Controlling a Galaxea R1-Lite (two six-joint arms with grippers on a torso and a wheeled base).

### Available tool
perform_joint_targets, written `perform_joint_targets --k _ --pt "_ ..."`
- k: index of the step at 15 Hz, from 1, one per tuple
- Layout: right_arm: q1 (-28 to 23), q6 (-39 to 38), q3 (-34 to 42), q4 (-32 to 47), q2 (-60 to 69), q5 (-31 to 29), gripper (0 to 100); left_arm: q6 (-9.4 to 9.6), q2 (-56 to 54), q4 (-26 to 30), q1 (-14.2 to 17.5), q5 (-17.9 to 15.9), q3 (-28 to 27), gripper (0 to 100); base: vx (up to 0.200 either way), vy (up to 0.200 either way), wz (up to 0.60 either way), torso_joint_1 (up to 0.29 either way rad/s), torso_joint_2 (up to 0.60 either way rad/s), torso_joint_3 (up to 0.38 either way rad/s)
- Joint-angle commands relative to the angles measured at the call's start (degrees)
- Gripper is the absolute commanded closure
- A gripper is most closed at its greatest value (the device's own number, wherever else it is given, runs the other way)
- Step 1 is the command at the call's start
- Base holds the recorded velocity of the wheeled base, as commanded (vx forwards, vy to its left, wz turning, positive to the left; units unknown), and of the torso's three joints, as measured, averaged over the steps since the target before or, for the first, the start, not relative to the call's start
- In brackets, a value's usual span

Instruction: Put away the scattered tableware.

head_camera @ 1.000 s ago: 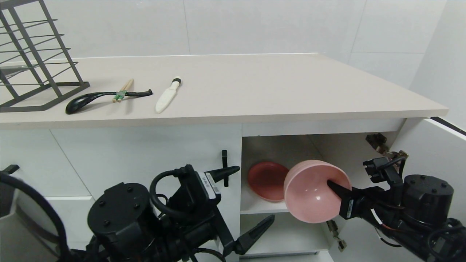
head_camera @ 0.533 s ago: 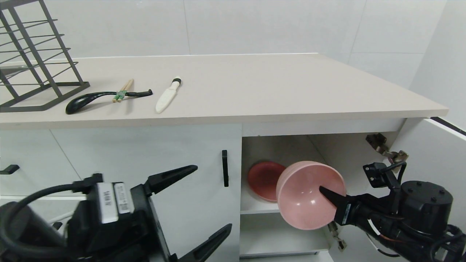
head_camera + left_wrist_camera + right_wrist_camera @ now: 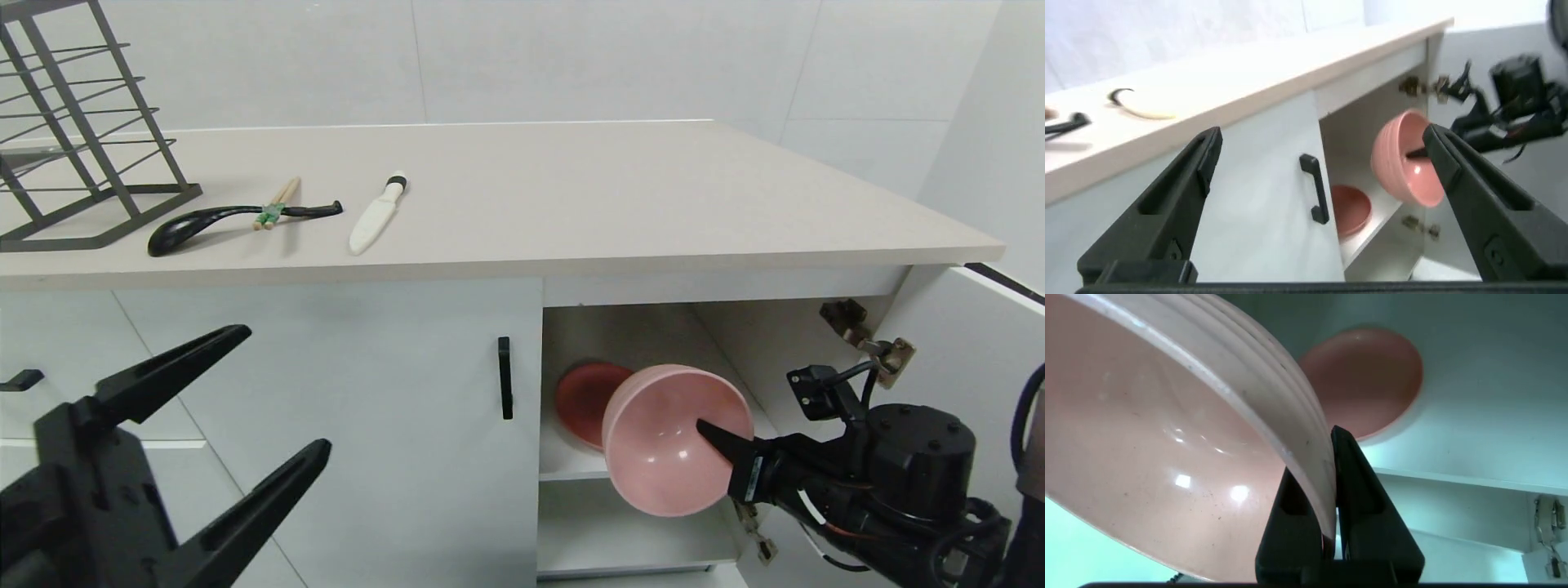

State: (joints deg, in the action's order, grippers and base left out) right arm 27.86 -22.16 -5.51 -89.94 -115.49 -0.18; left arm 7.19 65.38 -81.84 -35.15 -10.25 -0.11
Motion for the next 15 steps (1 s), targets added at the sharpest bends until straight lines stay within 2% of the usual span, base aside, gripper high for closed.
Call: perform_joint_targets --k 1,2,3,4,6,7,8,9,10,11,13,15 --pt "-0.4 0.0 -2.2 -0.1 -5.1 0.0 100 -1.66 -15.4 9.9 6.0 -0.2 0.1 0 0.0 0.0 0.0 0.0 0.0 0.0" --pt "-0.4 0.0 -3.2 -0.1 -6.0 0.0 100 -1.74 -18.4 12.5 8.3 -0.2 0.1 0 0.0 0.0 0.0 0.0 0.0 0.0" --pt "-0.3 -0.2 -5.1 -0.1 -6.9 0.0 100 -2.09 -21.9 16.3 12.2 -0.2 0.1 0 0.0 0.0 0.0 0.0 0.0 0.0" --pt "-0.3 -0.2 -6.0 -0.1 -7.5 0.0 100 -2.27 -23.2 18.0 13.7 -0.2 0.1 0 0.0 0.0 0.0 0.0 0.0 0.0" --pt "-0.3 -0.2 -9.0 -0.1 -10.1 0.0 100 -4.64 -28.5 26.8 20.1 0.0 0.1 0 0.0 0.0 0.0 0.0 0.0 0.0" --pt "-0.5 -0.2 -9.7 -0.1 -11.6 0.0 100 -5.17 -31.6 31.7 23.1 0.1 0.1 0 0.0 0.0 0.0 0.0 0.0 0.0" --pt "-0.5 -0.2 -9.9 -0.1 -12.0 0.0 100 -5.26 -32.9 33.4 23.9 0.1 0.1 0 0.0 0.0 0.0 0.0 0.0 0.0" --pt "-0.7 -0.2 -10.7 -0.1 -13.3 0.0 100 -5.61 -37.0 39.3 26.5 0.1 -0.6 0 0.0 0.0 0.0 0.0 0.0 0.0" --pt "-0.7 -0.2 -12.4 -0.1 -14.1 0.0 100 -7.37 -41.6 46.6 29.5 -0.1 -0.8 0 0.0 0.0 0.0 0.0 0.0 0.0" --pt "-0.9 -0.2 -13.7 -0.1 -14.4 0.0 100 -9.57 -44.6 50.9 31.1 -0.1 -0.8 0 0.0 0.0 0.0 0.0 0.0 0.0" --pt "-1.0 -0.2 -15.6 -0.1 -15.4 0.0 100 -14.84 -48.9 55.5 31.8 -0.1 -0.8 0 0.0 0.0 0.0 0.0 0.0 0.0" --pt "-1.0 -0.2 -16.6 -0.1 -16.4 0.0 100 -16.42 -51.7 58.5 32.1 0.0 -0.5 0 0.0 0.0 0.0 0.0 0.0 0.0"
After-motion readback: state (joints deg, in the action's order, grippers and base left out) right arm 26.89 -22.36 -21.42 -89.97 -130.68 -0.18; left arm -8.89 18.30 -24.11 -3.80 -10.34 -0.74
